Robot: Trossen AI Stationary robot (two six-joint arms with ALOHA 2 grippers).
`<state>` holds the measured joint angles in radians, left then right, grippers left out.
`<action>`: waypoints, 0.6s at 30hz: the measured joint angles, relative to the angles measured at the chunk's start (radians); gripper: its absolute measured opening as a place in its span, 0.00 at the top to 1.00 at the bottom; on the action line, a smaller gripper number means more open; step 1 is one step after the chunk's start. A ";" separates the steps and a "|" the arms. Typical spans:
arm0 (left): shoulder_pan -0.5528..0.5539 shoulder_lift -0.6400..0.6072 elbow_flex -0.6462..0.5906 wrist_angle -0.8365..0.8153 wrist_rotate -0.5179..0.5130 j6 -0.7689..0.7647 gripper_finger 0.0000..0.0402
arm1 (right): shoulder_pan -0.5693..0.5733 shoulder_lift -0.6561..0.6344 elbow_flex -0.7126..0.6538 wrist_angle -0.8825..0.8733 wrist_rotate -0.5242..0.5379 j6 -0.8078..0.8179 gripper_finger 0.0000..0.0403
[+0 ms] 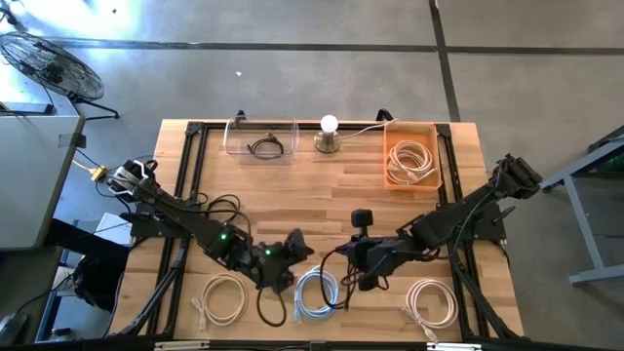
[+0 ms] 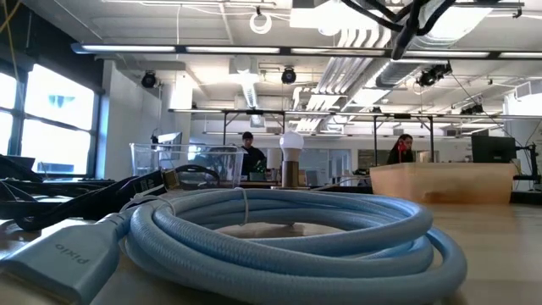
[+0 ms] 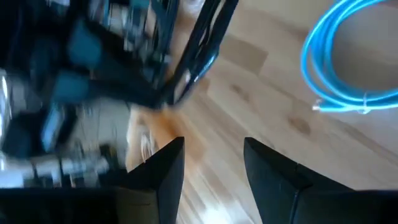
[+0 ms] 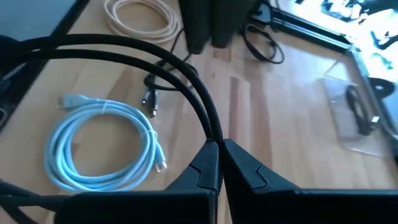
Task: Pick & Place USB Port
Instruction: Put the black USB cable into the transparent bin
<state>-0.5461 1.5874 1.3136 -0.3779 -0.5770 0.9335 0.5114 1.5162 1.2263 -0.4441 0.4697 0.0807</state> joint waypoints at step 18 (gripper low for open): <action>0.003 0.000 0.000 0.105 0.124 0.225 0.60 | -0.054 0.000 0.000 0.055 -0.136 -0.018 1.00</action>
<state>-0.5434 1.5875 1.3140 -0.2732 -0.4527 1.1583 0.4571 1.5166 1.2259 -0.3896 0.3337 0.0622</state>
